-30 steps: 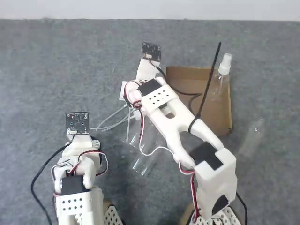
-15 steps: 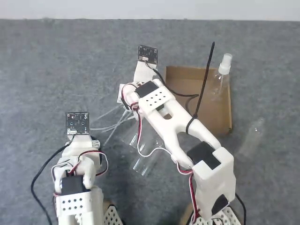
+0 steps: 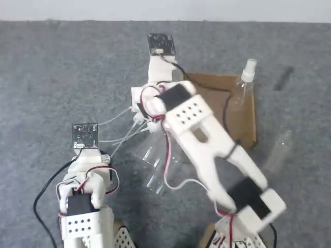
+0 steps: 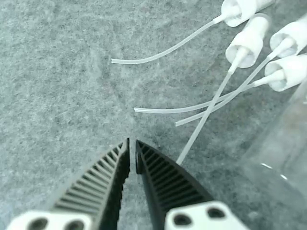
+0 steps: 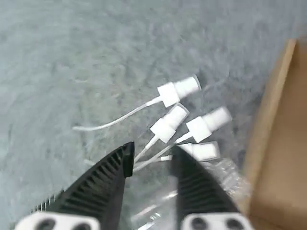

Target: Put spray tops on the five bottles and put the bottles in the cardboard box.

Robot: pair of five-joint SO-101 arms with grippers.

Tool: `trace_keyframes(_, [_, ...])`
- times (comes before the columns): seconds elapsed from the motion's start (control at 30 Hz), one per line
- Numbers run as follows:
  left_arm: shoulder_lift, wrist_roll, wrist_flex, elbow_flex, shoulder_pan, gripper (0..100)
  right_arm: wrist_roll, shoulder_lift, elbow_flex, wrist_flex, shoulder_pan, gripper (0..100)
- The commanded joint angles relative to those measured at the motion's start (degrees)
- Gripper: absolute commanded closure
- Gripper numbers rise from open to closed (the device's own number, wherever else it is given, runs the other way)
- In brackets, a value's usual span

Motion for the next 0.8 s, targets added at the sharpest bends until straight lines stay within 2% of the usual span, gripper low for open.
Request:
trace_keyframes(0.0, [-0.97, -0.35, 0.26, -0.48, -0.35, 99, 13.80, -10.77, -3.87, 5.58, 0.04, 99.2])
trace_keyframes(0.13, [-0.97, -0.35, 0.26, -0.48, -0.35, 99, 24.26, -18.95, -3.87, 13.85, 0.57, 99.2])
trace_keyframes(0.27, [-0.97, -0.35, 0.26, -0.48, -0.35, 99, 26.37, -25.80, -3.87, 21.93, 6.73, 99.2])
trace_keyframes(0.33, [-0.97, -0.35, 0.26, -0.48, -0.35, 99, 28.13, -28.35, -3.78, 26.51, 12.53, 99.2])
trace_keyframes(0.5, [-0.97, -0.35, 0.26, -0.48, -0.35, 99, 38.42, -30.81, -3.43, 37.41, 29.41, 99.2])
trace_keyframes(0.67, [-0.97, -0.35, 0.00, -0.48, -0.35, 99, 44.48, -30.73, 3.43, 35.38, 48.22, 98.9])
trace_keyframes(0.77, [-0.97, -0.35, 0.00, -0.48, -0.35, 98, 46.15, -31.34, 11.69, 30.81, 55.87, 91.7])
